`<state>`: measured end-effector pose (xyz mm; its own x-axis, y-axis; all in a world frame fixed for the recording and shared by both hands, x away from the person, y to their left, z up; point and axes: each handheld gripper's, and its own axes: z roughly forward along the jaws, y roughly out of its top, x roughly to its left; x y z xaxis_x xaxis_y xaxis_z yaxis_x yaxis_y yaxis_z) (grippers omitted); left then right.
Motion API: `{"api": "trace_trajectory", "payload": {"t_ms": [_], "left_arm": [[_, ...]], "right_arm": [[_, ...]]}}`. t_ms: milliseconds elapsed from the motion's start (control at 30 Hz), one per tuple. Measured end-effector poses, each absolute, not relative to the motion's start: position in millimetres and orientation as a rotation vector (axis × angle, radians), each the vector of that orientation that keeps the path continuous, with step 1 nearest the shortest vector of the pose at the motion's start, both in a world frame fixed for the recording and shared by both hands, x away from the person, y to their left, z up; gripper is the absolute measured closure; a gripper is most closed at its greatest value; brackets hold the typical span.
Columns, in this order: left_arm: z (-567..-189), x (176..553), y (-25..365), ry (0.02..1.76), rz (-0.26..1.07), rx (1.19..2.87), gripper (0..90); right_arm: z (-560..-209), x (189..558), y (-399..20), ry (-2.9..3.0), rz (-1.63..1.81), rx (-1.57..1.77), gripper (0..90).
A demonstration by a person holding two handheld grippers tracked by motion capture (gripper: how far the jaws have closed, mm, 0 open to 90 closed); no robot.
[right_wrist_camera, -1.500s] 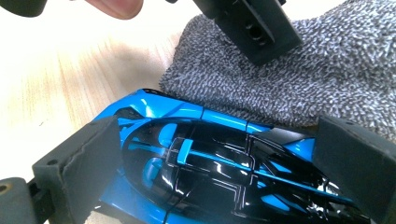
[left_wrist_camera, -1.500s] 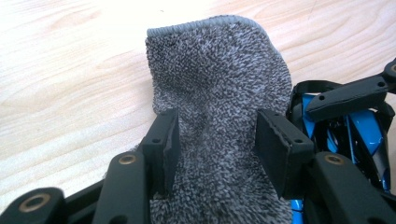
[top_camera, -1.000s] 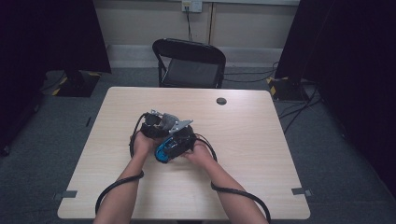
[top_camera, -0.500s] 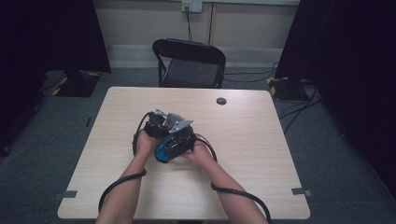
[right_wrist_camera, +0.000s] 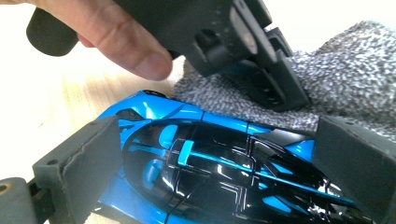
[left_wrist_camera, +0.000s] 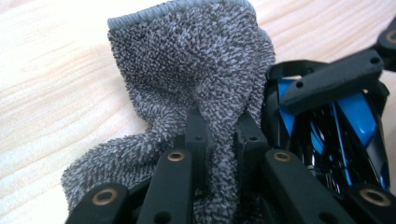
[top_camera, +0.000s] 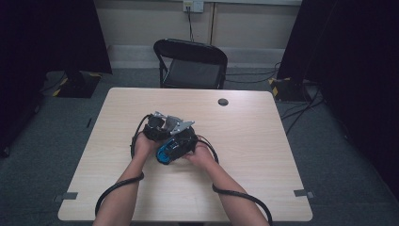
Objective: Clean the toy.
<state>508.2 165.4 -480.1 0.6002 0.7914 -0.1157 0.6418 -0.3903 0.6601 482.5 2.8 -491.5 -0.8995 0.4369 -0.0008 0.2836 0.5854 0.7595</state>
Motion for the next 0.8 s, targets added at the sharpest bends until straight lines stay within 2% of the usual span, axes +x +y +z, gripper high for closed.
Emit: {"api": "trace_trajectory", "payload": {"t_ms": [800], "left_arm": [[-476.0,484.8,187.9,1.150,0.268,2.151,78.8]], "right_arm": [[-491.0,481.0,4.7,2.634,1.206,0.598,1.6]]}}
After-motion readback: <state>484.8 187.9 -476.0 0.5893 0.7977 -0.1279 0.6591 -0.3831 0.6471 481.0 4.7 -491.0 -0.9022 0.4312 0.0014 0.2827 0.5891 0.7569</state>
